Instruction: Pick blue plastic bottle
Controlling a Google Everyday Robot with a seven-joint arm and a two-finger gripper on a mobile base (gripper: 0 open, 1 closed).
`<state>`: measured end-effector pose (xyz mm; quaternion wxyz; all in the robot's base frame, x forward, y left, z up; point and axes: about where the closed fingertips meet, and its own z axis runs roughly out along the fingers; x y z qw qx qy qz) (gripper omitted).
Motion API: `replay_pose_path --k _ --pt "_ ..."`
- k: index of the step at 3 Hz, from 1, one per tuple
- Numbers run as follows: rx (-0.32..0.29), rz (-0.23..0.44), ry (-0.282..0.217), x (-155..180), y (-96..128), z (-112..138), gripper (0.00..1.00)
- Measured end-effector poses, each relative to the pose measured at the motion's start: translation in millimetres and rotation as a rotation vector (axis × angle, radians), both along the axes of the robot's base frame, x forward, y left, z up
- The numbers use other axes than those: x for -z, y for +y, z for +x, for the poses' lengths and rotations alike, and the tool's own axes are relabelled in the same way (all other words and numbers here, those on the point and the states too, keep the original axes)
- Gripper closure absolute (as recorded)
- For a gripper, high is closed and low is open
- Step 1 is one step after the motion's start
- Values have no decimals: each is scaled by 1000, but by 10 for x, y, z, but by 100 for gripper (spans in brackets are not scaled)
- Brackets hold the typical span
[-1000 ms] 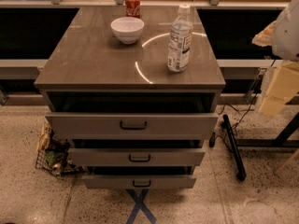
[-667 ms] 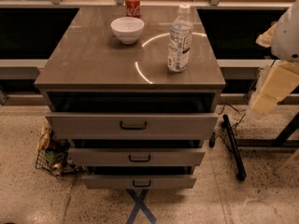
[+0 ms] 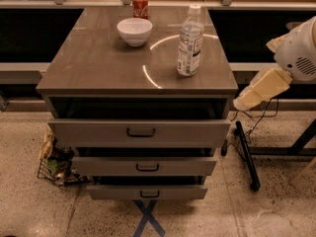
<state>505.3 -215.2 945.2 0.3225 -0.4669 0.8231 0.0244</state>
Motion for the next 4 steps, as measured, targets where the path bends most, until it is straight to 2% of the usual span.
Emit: replay_pose_path --k 1,2,3,4 --pt "33 138 -62 169 152 377 0" --pt "67 246 -111 227 263 733 0" --pt "89 331 -153 223 383 1075 0" --pt "94 339 -160 225 386 1120 0"
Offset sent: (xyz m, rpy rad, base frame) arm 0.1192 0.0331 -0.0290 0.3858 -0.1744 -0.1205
